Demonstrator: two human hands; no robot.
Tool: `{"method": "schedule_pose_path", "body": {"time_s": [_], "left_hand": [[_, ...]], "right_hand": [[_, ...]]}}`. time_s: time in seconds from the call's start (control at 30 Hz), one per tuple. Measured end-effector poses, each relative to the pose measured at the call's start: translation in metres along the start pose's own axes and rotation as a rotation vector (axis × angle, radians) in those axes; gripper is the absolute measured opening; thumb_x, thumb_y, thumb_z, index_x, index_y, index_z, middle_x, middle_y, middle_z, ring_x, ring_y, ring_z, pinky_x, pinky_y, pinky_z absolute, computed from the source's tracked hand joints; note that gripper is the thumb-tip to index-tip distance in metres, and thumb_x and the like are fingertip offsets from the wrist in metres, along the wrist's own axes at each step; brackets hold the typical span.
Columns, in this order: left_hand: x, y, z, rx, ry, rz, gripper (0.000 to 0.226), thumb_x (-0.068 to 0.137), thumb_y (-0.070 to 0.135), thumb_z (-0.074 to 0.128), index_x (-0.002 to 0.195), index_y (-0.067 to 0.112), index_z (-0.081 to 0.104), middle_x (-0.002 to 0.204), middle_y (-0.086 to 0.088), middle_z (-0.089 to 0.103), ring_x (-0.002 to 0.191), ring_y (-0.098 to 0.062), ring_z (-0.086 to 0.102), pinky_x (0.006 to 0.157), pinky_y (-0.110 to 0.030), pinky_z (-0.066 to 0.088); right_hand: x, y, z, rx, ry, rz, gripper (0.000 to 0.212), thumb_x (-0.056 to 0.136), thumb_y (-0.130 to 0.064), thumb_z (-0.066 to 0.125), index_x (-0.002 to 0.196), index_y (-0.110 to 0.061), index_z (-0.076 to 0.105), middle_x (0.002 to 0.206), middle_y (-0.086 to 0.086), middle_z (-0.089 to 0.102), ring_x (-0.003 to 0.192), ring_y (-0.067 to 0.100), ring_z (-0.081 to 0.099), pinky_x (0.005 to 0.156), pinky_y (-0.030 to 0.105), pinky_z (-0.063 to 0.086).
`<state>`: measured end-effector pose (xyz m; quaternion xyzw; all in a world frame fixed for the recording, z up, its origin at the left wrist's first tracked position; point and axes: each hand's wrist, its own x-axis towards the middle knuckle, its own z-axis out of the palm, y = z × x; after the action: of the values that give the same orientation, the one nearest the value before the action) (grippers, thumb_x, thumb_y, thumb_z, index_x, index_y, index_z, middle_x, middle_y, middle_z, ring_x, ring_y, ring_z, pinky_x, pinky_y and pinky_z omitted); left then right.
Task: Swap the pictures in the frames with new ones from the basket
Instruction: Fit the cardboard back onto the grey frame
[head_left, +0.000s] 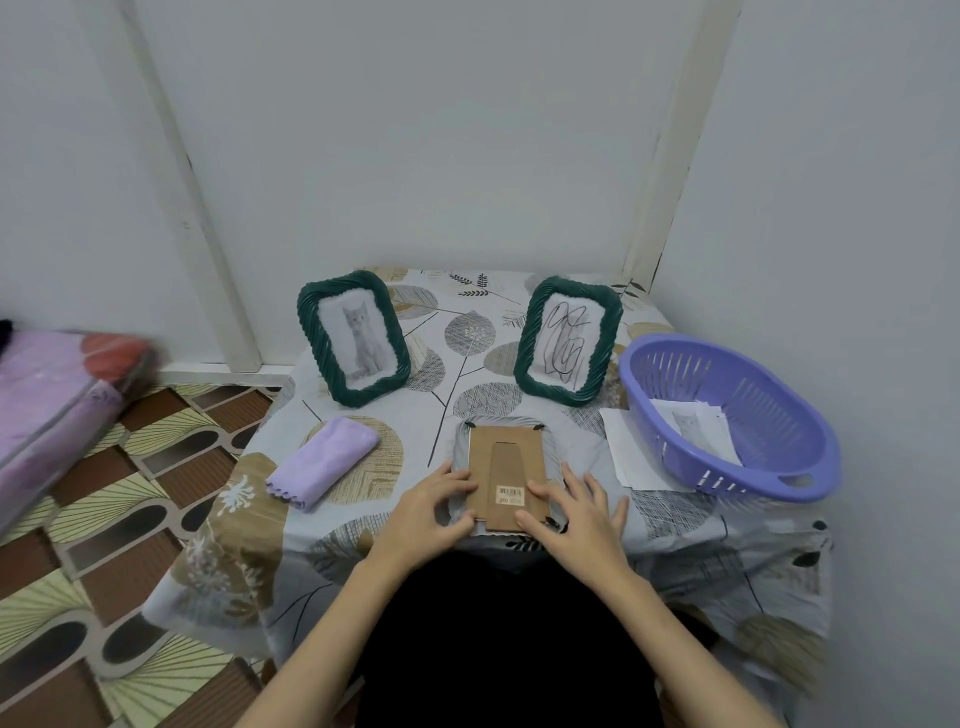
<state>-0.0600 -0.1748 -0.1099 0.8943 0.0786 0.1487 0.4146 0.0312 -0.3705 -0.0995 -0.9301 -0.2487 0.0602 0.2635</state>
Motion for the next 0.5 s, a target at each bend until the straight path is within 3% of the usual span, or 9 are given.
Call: {"method": "schedule_pose_path", "body": {"time_s": [0.1, 0.3, 0.5], "left_hand": [[-0.0009, 0.0007, 0.0029, 0.005, 0.036, 0.013, 0.060, 0.064, 0.049, 0.051, 0.112, 0.016, 0.066, 0.130, -0.002, 0.057, 0.131, -0.004, 0.033, 0.103, -0.004, 0.021], [-0.0017, 0.0038, 0.0034, 0.017, 0.058, 0.024, 0.061, 0.064, 0.048, 0.050, 0.111, 0.013, 0.066, 0.128, -0.001, 0.058, 0.130, -0.005, 0.034, 0.103, -0.008, 0.022], [0.0043, 0.0031, -0.0009, 0.111, 0.032, 0.059, 0.051, 0.065, 0.047, 0.048, 0.101, 0.016, 0.066, 0.130, 0.002, 0.055, 0.122, -0.002, 0.041, 0.108, -0.021, 0.030]], "right_hand": [[-0.0008, -0.0007, -0.0008, 0.001, 0.000, 0.000, 0.074, 0.052, -0.084, 0.025, 0.114, -0.052, 0.049, 0.152, -0.006, 0.023, 0.142, 0.017, 0.007, 0.110, 0.057, -0.008], [-0.0008, -0.0004, 0.0006, 0.004, 0.004, -0.002, 0.073, 0.053, -0.084, 0.025, 0.115, -0.052, 0.048, 0.153, -0.007, 0.022, 0.142, 0.017, 0.006, 0.110, 0.057, -0.008], [0.0019, -0.0006, -0.0035, 0.006, -0.027, -0.006, 0.073, 0.054, -0.084, 0.026, 0.117, -0.053, 0.047, 0.153, -0.008, 0.020, 0.142, 0.017, 0.007, 0.109, 0.059, -0.006]]}}
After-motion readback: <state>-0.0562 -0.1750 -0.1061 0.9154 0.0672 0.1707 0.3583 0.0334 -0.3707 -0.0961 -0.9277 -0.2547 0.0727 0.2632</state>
